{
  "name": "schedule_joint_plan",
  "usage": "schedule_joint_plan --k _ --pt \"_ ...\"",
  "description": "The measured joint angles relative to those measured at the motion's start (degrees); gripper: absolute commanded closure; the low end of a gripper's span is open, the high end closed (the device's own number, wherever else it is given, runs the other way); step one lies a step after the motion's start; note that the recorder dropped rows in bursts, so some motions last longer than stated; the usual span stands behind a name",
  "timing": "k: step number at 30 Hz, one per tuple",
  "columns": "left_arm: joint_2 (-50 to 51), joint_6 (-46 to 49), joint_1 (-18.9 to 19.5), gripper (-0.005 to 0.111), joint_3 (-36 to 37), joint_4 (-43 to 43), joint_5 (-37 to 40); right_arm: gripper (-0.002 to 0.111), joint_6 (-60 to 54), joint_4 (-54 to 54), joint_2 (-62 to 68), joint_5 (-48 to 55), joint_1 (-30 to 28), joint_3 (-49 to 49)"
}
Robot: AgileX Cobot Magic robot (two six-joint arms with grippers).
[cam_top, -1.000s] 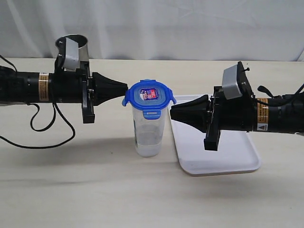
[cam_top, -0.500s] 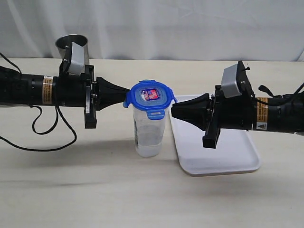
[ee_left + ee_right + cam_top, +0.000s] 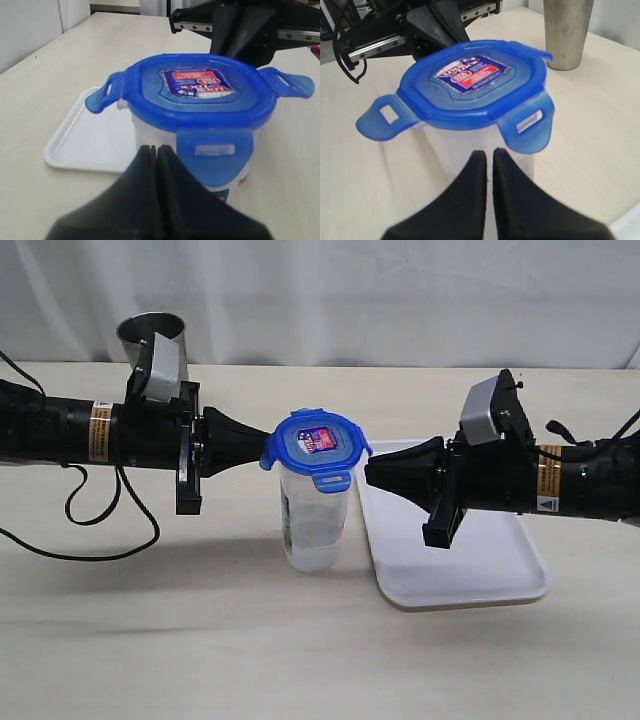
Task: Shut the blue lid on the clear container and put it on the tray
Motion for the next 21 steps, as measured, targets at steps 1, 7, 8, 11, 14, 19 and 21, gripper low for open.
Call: schedule_joint_plan --k 1,7,8,11,14,19,21 --pt "0.0 0.0 0.0 0.107 0.0 0.0 0.0 0.104 0.0 0.0 0.0 0.0 0.0 0.0" --pt "0.0 0.0 0.0 0.107 0.0 0.1 1.1 0.104 -0.1 -1.5 0.0 0.2 0.0 0.0" --pt "0.0 0.0 0.0 0.107 0.0 0.1 1.7 0.104 0.0 -1.8 0.0 0.5 0.0 0.0" --pt "0.0 0.0 0.0 0.107 0.0 0.1 2.8 0.104 0.4 -2.5 -0.7 2.2 0.0 0.0" --pt "0.0 -0.1 0.5 0.107 0.0 0.1 3.1 0.104 2.0 -2.8 -2.6 5.0 0.0 0.0" --pt "0.0 -0.2 1.1 0.107 0.0 0.1 3.3 0.103 5.8 -4.7 -5.7 10.9 0.0 0.0" --pt "0.0 -0.3 1.3 0.107 0.0 0.1 3.4 0.1 7.9 -4.8 -6.9 12.7 0.0 0.0"
